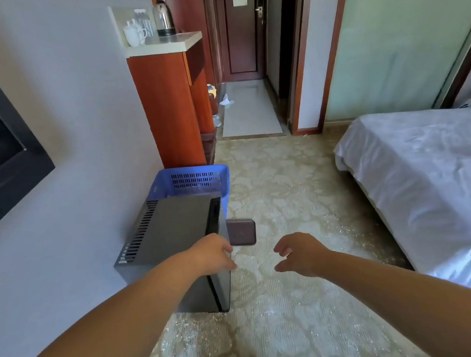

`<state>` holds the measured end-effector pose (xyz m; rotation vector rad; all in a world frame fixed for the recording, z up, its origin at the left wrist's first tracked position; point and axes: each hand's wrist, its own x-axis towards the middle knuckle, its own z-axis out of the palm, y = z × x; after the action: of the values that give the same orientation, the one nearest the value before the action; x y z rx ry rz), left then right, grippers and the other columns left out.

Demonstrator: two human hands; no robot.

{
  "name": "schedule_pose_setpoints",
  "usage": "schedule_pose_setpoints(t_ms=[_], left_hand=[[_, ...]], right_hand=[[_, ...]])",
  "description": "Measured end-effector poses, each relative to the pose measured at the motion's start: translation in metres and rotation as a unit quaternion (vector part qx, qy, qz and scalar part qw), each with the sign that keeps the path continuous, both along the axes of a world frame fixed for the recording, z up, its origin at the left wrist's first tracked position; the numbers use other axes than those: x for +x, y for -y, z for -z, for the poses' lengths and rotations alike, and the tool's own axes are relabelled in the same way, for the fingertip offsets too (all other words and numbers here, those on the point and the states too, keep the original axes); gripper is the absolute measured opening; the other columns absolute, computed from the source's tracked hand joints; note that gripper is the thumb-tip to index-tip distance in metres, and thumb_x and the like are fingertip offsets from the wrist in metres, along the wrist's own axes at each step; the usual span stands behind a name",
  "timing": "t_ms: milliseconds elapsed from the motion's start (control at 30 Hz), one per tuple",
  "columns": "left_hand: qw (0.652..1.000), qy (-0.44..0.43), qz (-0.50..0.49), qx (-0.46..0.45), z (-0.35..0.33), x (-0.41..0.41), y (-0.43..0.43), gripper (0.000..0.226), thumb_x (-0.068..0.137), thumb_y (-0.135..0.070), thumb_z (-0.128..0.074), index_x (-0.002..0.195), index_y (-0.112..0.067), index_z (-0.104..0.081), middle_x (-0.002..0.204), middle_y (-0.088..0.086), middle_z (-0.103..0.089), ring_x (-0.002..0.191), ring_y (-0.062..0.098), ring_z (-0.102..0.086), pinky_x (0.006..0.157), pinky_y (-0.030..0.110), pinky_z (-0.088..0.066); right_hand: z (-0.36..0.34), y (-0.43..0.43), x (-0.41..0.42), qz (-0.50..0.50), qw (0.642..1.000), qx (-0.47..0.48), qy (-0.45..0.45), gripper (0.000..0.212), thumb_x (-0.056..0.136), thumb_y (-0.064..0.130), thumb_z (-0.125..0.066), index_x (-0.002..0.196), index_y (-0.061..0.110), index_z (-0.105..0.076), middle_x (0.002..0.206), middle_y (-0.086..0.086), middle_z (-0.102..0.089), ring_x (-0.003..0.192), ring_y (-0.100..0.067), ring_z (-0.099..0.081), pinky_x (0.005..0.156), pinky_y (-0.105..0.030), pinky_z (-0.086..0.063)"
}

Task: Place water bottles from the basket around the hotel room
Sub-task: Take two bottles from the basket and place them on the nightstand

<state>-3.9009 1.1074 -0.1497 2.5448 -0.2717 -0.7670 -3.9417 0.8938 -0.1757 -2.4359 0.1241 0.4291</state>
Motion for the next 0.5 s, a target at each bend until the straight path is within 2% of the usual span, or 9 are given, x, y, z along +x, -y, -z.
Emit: schedule_pose_setpoints(t_ms=[100, 167, 200, 233, 267, 300, 333, 400, 500], left_hand=[[1.000, -0.004, 0.005, 0.002, -0.002, 0.066, -0.004, 0.058, 0.081, -0.025, -0.071, 0.133, -0.010, -0.050, 0.138, 0.006, -0.050, 0.125, 0.022, -0.050, 0.106, 0.032, -0.040], [1.000, -0.011, 0.013, 0.016, -0.004, 0.108, -0.003, 0.052, 0.081, -0.023, -0.071, 0.128, -0.009, -0.054, 0.129, 0.006, -0.055, 0.121, 0.022, -0.053, 0.104, 0.031, -0.042], [1.000, -0.016, 0.013, 0.020, -0.003, 0.129, -0.002, 0.038, 0.081, -0.020, -0.070, 0.117, -0.010, -0.061, 0.116, 0.006, -0.058, 0.112, 0.023, -0.056, 0.098, 0.030, -0.044], [1.000, -0.011, 0.018, 0.023, -0.003, 0.148, 0.000, 0.015, 0.082, -0.017, -0.067, 0.097, -0.014, -0.065, 0.100, 0.006, -0.055, 0.099, 0.024, -0.056, 0.090, 0.029, -0.044], [1.000, -0.003, 0.021, 0.022, -0.002, 0.166, 0.003, 0.008, 0.083, -0.013, -0.064, 0.080, -0.018, -0.059, 0.089, 0.005, -0.048, 0.090, 0.023, -0.052, 0.083, 0.027, -0.042], [1.000, 0.001, 0.018, 0.021, -0.001, 0.183, 0.008, 0.013, 0.083, -0.010, -0.061, 0.076, -0.019, -0.054, 0.086, 0.004, -0.046, 0.088, 0.021, -0.049, 0.081, 0.027, -0.041], [1.000, -0.002, 0.018, 0.023, -0.001, 0.197, 0.013, 0.008, 0.084, -0.007, -0.059, 0.083, -0.016, -0.057, 0.089, 0.004, -0.048, 0.092, 0.022, -0.053, 0.083, 0.027, -0.043], [1.000, -0.009, 0.018, 0.017, 0.002, 0.222, 0.024, 0.028, 0.085, -0.006, -0.057, 0.112, -0.003, -0.062, 0.100, 0.007, -0.056, 0.110, 0.026, -0.058, 0.092, 0.030, -0.045], [1.000, -0.005, 0.025, 0.012, 0.005, 0.261, 0.040, 0.044, 0.086, -0.010, -0.059, 0.129, -0.009, -0.054, 0.125, 0.007, -0.058, 0.119, 0.022, -0.054, 0.097, 0.028, -0.043]], right_hand=[[-0.007, -0.001, 0.071, 0.006, 1.000, -0.007, -0.001, 0.046, 0.071, 0.027, -0.081, 0.112, 0.019, -0.063, 0.112, -0.001, -0.063, 0.086, -0.012, -0.059, 0.078, -0.021, -0.051], [-0.011, 0.001, 0.113, 0.002, 1.000, -0.017, 0.001, 0.045, 0.071, 0.028, -0.081, 0.111, 0.020, -0.063, 0.111, 0.001, -0.062, 0.086, -0.011, -0.059, 0.079, -0.022, -0.052], [-0.012, 0.003, 0.132, 0.000, 1.000, -0.020, 0.004, 0.045, 0.071, 0.027, -0.081, 0.111, 0.021, -0.063, 0.110, 0.002, -0.062, 0.087, -0.011, -0.058, 0.080, -0.022, -0.052], [-0.012, 0.005, 0.150, 0.000, 1.000, -0.022, 0.007, 0.045, 0.071, 0.027, -0.080, 0.111, 0.021, -0.063, 0.109, 0.003, -0.061, 0.089, -0.011, -0.058, 0.081, -0.022, -0.052], [-0.011, 0.009, 0.166, 0.003, 1.000, -0.021, 0.009, 0.044, 0.071, 0.026, -0.080, 0.111, 0.022, -0.063, 0.106, 0.004, -0.060, 0.090, -0.011, -0.059, 0.081, -0.023, -0.052], [-0.009, 0.014, 0.181, 0.010, 1.000, -0.018, 0.010, 0.043, 0.071, 0.025, -0.080, 0.110, 0.022, -0.063, 0.103, 0.006, -0.060, 0.091, -0.012, -0.060, 0.081, -0.023, -0.053], [-0.007, 0.019, 0.195, 0.017, 1.000, -0.015, 0.009, 0.043, 0.071, 0.024, -0.080, 0.110, 0.022, -0.063, 0.101, 0.006, -0.059, 0.091, -0.012, -0.061, 0.080, -0.024, -0.054], [-0.003, 0.031, 0.221, 0.022, 1.000, -0.017, 0.008, 0.043, 0.072, 0.023, -0.079, 0.112, 0.022, -0.062, 0.103, 0.006, -0.061, 0.092, -0.012, -0.061, 0.080, -0.024, -0.054], [0.002, 0.053, 0.265, 0.022, 0.999, -0.021, 0.009, 0.044, 0.073, 0.023, -0.078, 0.114, 0.024, -0.061, 0.106, 0.006, -0.062, 0.093, -0.011, -0.060, 0.079, -0.022, -0.052]])
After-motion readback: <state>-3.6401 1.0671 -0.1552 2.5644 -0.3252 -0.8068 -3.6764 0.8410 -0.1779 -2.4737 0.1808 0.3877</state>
